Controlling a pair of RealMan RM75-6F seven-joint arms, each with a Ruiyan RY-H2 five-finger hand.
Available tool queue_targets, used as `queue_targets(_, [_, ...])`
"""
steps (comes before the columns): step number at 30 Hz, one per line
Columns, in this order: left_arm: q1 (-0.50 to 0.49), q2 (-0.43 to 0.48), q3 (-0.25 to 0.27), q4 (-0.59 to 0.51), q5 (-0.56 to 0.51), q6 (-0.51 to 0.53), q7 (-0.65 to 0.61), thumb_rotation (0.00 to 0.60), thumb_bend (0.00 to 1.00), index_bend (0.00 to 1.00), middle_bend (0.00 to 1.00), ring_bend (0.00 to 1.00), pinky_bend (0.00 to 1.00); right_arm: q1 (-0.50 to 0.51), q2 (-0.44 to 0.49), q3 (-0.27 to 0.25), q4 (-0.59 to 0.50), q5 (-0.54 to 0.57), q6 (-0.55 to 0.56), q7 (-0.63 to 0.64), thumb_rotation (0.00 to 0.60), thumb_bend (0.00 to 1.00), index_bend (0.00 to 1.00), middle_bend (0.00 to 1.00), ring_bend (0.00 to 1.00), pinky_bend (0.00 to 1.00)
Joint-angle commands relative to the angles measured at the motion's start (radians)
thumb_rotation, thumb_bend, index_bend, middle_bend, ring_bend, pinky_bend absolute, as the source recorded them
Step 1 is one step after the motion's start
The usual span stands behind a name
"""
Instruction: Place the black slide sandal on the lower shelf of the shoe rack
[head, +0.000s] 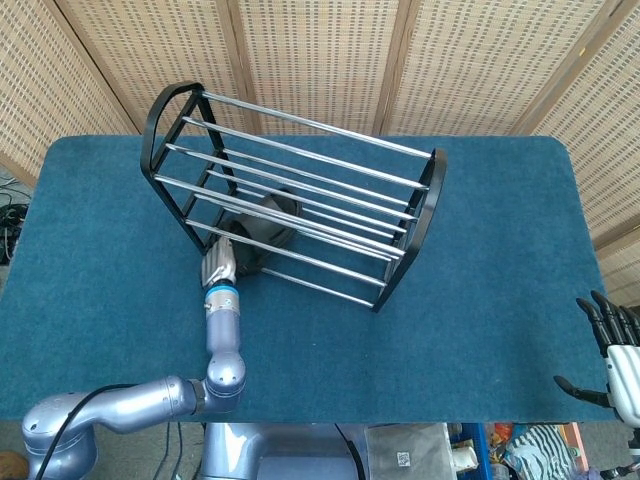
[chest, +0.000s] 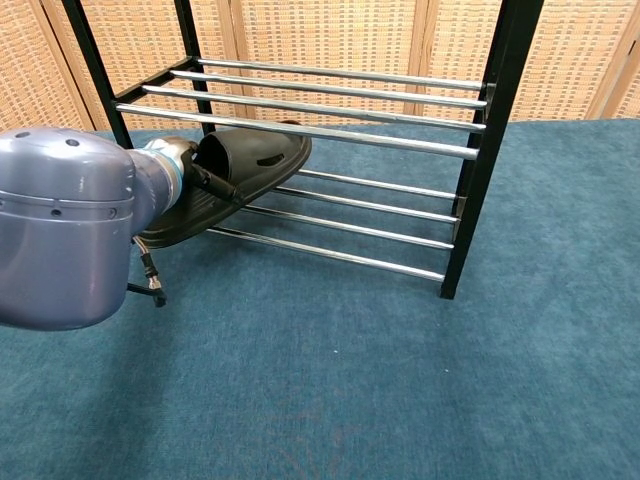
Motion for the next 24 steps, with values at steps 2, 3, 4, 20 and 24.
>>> queue_targets(2, [0.003, 0.006, 0.012, -0.015, -0.006, 0.011, 0.010, 0.600, 0.63, 0.00, 0.00, 0.00, 0.00, -0.001, 0.001, 0.000, -0.001, 0.000, 0.002, -0.002, 0.600, 0.00, 0.00, 0.00, 0.00, 0.00])
queue_targets(3, [0.003, 0.007, 0.015, -0.016, -0.005, 0.018, 0.012, 0.600, 0.59, 0.00, 0.00, 0.00, 0.00, -0.001, 0.001, 0.000, -0.002, 0.001, 0.003, -0.002, 0.600, 0.00, 0.00, 0.00, 0.00, 0.00])
queue_targets(4, [0.003, 0.006, 0.018, -0.016, -0.001, 0.024, 0.011, 0.600, 0.56, 0.00, 0.00, 0.00, 0.00, -0.002, 0.001, 0.000, -0.002, 0.000, 0.004, -0.002, 0.600, 0.00, 0.00, 0.00, 0.00, 0.00])
queue_targets(20, [0.023, 0.059, 0.047, -0.087, 0.015, 0.012, 0.022, 0.600, 0.05, 0.00, 0.00, 0.00, 0.00, -0.002, 0.001, -0.001, -0.002, 0.000, 0.005, 0.000, 0.600, 0.00, 0.00, 0.00, 0.00, 0.00])
queue_targets(24, [0.031, 0.071, 0.057, -0.107, 0.023, 0.015, 0.015, 0.600, 0.05, 0.00, 0.00, 0.00, 0.00, -0.003, 0.001, -0.002, -0.002, -0.002, 0.006, 0.000, 0.600, 0.00, 0.00, 0.00, 0.00, 0.00])
